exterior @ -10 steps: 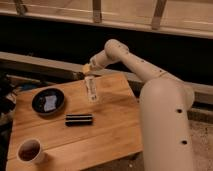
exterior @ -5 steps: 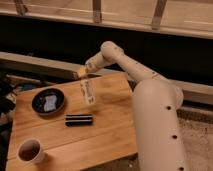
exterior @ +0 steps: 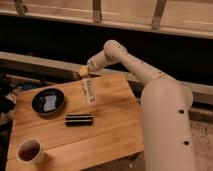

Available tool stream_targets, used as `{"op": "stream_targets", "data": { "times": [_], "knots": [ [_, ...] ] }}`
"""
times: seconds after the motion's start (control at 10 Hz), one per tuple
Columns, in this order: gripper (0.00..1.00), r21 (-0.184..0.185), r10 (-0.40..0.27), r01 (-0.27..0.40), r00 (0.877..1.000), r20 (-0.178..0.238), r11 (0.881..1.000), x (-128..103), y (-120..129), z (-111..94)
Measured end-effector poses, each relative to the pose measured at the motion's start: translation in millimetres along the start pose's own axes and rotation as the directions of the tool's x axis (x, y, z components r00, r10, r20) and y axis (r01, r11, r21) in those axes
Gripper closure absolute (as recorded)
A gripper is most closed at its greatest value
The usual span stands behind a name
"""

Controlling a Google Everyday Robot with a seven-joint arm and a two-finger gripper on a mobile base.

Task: Stand the bottle upright

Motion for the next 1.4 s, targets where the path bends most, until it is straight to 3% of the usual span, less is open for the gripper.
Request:
{"op": "stream_targets", "data": {
  "times": [0.3, 0.5, 0.8, 1.1, 1.3, 1.4],
  "knots": [
    [1.0, 0.005, -0.018, 0.018, 1.0, 0.011, 1.0, -3.3, -1.8, 3.4],
    [1.0, 0.012, -0.084, 0.084, 0.996, 0.016, 0.996, -22.0, -3.4, 19.7],
    [1.0, -0.022, -0.223, 0.224, 0.974, 0.051, 0.974, -52.8, -1.8, 39.9],
    [1.0, -0.082, -0.327, 0.337, 0.938, 0.116, 0.938, -66.3, 1.2, 39.2],
    [1.0, -0.125, -0.387, 0.406, 0.909, 0.155, 0.905, -75.1, 7.9, 40.5],
    [1.0, -0.154, -0.415, 0.444, 0.89, 0.186, 0.883, -80.1, 12.4, 42.1]
  ]
}}
